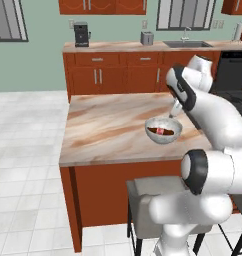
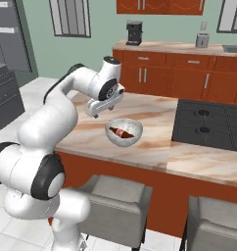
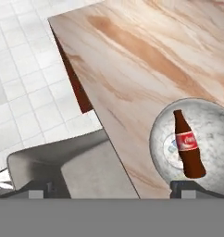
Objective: Open the fridge, grab two sodas, and place both sodas inside the bowl with ice on the dining counter.
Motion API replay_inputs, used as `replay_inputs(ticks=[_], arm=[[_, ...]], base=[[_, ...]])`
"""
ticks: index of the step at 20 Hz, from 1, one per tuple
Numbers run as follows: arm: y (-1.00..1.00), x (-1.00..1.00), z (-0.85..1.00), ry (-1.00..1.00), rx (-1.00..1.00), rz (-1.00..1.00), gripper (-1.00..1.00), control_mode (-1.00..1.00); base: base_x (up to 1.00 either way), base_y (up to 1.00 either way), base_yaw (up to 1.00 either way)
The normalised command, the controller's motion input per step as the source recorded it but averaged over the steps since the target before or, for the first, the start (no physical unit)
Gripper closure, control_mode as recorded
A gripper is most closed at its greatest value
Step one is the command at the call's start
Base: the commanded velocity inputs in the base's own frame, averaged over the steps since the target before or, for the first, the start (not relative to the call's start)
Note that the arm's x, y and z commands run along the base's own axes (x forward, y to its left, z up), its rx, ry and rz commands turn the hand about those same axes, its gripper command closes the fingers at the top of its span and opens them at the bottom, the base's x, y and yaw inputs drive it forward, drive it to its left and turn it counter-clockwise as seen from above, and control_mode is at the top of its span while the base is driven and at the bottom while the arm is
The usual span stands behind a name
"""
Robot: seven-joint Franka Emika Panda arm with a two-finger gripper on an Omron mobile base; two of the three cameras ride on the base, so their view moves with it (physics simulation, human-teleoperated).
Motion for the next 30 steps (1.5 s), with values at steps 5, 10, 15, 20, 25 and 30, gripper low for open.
replay_inputs(ticks=[5, 10, 15, 20, 25, 30], arm=[[0.44, -0.98, 0.15, -0.08, 0.04, -0.39, -1.00, -1.00], [0.46, -1.00, 0.00, -0.06, 0.01, -0.44, -1.00, -1.00], [0.41, -1.00, 0.00, -0.03, 0.00, -0.44, -1.00, -1.00], [0.09, -0.91, -0.01, 0.00, 0.02, -0.37, -1.00, -1.00], [-0.28, -0.77, -0.05, -0.01, 0.07, -0.21, -1.00, -1.00], [-0.04, -0.58, -0.07, 0.00, 0.01, -0.12, -1.00, -1.00]], base=[[0.00, 0.00, 0.00], [0.00, 0.00, 0.00], [0.00, 0.00, 0.00], [0.00, 0.00, 0.00], [0.00, 0.00, 0.00], [0.00, 0.00, 0.00]])
